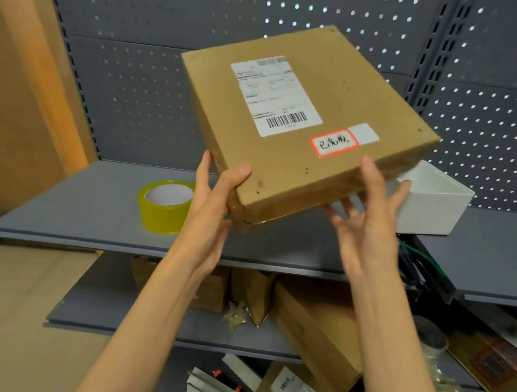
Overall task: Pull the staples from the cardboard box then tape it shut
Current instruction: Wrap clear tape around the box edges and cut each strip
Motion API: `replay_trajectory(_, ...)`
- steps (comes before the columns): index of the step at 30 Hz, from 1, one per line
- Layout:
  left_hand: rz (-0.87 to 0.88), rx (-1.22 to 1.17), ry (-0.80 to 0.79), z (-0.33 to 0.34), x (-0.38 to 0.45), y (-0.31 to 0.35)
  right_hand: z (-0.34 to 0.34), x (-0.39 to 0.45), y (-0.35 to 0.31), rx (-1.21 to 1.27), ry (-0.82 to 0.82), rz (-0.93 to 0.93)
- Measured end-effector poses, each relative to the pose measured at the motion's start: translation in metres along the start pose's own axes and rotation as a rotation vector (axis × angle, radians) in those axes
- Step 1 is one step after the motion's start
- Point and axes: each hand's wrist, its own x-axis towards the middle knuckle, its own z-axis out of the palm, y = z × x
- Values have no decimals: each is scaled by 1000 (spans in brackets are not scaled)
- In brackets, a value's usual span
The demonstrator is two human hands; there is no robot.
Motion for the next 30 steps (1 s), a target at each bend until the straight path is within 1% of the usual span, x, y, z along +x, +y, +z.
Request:
replay_trajectory(4, -41, 39, -44, -16, 4, 0, -18, 9, -7, -89, 122, -46)
replay_trajectory(6, -69, 37, -54, -23, 8, -2, -23, 10, -6, -133, 161, -28)
replay_trajectory(10, -186, -27, -61, -32, 15, -5, -27, 13, 4, -193, 234, 17)
replay_trajectory(12, -206, -40, -58, -34, 15, -9, -30, 14, 9, -204, 281, 59)
replay_trajectory(16, -245, -82, 6, -38, 16, -22, -38, 17, 20, -268, 373, 126)
replay_trajectory(20, -290, -104, 53, -45, 20, -34, -44, 19, 33, -410, 455, 165)
replay_trajectory(22, -289, -82, 61, -47, 24, -39, -46, 21, 39, -461, 468, 174)
replay_trajectory(25, -290, -26, 67, -52, 30, -44, -48, 22, 43, -510, 443, 195)
replay_trajectory(30, -265, 71, 30, -53, 38, -47, -49, 26, 46, -569, 426, 211)
